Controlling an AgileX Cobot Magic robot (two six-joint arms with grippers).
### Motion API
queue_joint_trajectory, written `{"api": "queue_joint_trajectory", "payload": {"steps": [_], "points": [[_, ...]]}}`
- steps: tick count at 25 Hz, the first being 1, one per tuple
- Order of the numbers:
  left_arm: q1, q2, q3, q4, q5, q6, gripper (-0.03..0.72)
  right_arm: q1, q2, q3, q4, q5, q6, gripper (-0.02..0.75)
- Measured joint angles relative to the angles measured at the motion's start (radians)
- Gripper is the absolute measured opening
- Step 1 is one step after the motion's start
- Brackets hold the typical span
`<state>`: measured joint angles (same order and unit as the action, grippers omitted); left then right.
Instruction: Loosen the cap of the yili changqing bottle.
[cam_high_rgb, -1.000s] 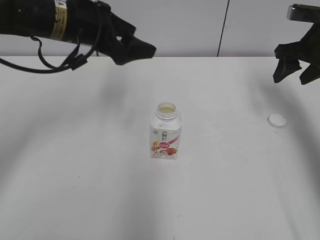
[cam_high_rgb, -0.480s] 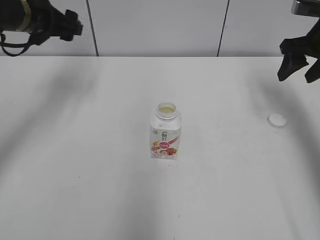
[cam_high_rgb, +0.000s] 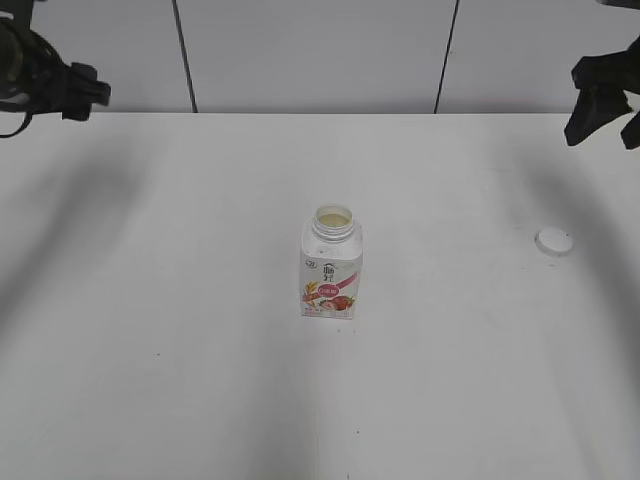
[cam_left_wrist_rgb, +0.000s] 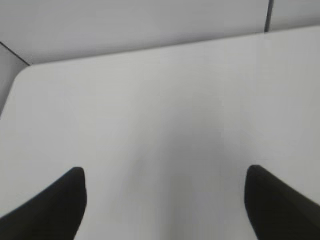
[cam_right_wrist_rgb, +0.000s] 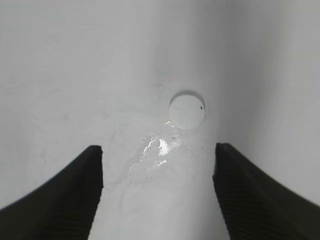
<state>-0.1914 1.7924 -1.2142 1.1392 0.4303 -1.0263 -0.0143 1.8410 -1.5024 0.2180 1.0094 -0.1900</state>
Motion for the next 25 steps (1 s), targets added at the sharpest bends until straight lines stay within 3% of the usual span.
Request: {"api": "queue_joint_trajectory", "payload": {"steps": [6,9,12,18,25], "points": [[-0.023,0.0,0.0,-0.492,0.041,0.403,0.587,0.0,-0.017,-0.01,0.0,0.055,0.0,0.544],[-0.043,0.0,-0.032,-0.655,0.128,0.495,0.587,0.0,-0.017,-0.015,-0.001,0.099,0.0,0.544],[-0.047,0.0,-0.09,-0.72,0.261,0.535,0.587,0.0,-0.017,-0.015,-0.001,0.148,0.0,0.544],[-0.008,-0.001,-0.195,-0.943,0.51,0.769,0.587,0.0,-0.017,-0.015,-0.019,0.2,0.0,0.544],[0.016,-0.002,-0.218,-0.992,0.719,0.802,0.587,0.0,-0.02,-0.016,-0.085,0.205,0.014,0.544]]}}
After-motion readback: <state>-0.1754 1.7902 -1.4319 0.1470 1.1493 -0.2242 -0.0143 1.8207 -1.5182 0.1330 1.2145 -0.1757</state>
